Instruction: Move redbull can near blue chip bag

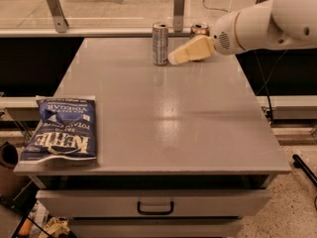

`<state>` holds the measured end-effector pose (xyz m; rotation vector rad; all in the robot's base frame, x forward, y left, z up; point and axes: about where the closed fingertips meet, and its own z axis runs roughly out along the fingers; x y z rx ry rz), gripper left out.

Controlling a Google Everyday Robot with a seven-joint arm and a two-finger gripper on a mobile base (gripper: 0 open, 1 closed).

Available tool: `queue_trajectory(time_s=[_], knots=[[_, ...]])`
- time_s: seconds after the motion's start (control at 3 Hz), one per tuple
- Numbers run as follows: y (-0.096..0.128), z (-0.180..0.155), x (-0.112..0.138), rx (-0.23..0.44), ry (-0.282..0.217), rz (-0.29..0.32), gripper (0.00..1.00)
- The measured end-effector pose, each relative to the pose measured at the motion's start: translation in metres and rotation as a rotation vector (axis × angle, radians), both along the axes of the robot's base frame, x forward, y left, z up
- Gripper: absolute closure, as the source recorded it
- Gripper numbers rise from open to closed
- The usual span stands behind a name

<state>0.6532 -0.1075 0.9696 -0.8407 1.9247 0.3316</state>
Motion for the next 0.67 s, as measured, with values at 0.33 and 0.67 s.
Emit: queue_trajectory(time_s=[0.33, 0.67], knots=[[0.027, -0.004, 0.025, 0.085, -0.057, 0.002, 0.00], [0.052, -0.008, 0.046, 0.163, -0.102, 0.012, 0.00]])
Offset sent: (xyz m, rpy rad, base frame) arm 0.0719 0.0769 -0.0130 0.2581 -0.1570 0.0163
